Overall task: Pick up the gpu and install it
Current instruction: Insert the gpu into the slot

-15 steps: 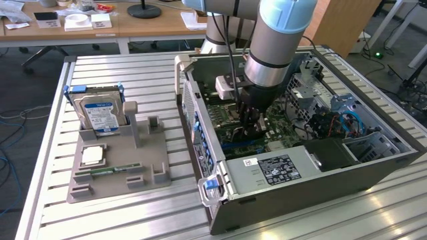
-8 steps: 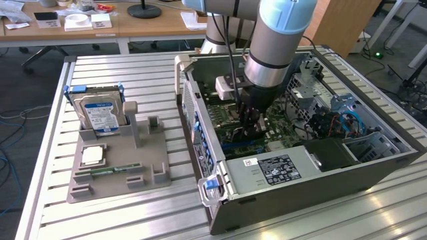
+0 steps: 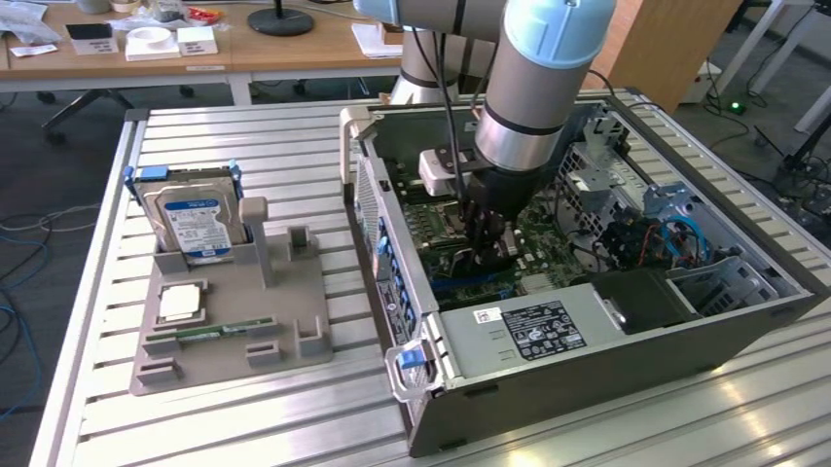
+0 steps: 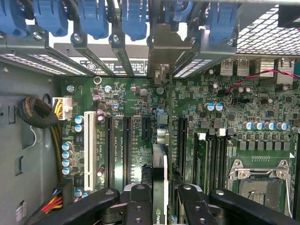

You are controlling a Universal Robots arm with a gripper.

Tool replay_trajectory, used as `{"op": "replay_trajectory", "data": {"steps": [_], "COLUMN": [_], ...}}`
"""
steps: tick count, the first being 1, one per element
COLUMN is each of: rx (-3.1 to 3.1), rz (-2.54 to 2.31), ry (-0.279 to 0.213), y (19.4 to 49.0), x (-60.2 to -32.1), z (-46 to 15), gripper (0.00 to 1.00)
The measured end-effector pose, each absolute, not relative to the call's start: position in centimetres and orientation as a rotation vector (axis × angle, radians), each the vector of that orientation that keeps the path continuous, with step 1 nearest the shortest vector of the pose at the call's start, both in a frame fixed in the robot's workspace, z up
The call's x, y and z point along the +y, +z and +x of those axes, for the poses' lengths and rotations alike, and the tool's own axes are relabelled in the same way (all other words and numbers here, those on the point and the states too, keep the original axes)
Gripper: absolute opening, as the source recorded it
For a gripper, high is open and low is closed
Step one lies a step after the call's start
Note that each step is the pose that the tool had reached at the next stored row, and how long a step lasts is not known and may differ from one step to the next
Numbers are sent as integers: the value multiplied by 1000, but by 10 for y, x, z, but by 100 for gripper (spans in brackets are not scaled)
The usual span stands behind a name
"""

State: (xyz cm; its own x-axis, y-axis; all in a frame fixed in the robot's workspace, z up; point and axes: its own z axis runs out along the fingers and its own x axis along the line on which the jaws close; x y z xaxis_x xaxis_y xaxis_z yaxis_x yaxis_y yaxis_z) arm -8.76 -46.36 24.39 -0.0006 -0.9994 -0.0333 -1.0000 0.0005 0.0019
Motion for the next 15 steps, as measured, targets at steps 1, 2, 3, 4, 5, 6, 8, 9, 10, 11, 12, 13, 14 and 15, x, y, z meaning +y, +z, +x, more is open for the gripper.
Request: {"op": "replay_trajectory", "data": {"steps": [1,2,3,4,5,6,8,9,10,11,12,13,14,15], "rx": [2206,2206,2206,2206,2206,2206,2206,2206,2206,2206,2206,2206,2206,2206], "rz": [-2205,-2205,-2205,-2205,-2205,-2205,-2205,-2205,-2205,-2205,-2205,-2205,-2205,-2205], "ry": [39,39,39,39,39,39,39,39,39,39,39,39,39,39], "y": [244,244,244,244,244,244,243,243,243,243,243,243,243,243], "x": [-464,-464,-464,-464,-464,-464,-464,-463,-463,-464,-464,-464,-464,-464], "z": [-88,-88,-88,-88,-88,-88,-88,-88,-88,-88,-88,-88,-88,-88], "gripper": [26,26,26,26,26,26,26,26,26,26,26,26,26,26]}}
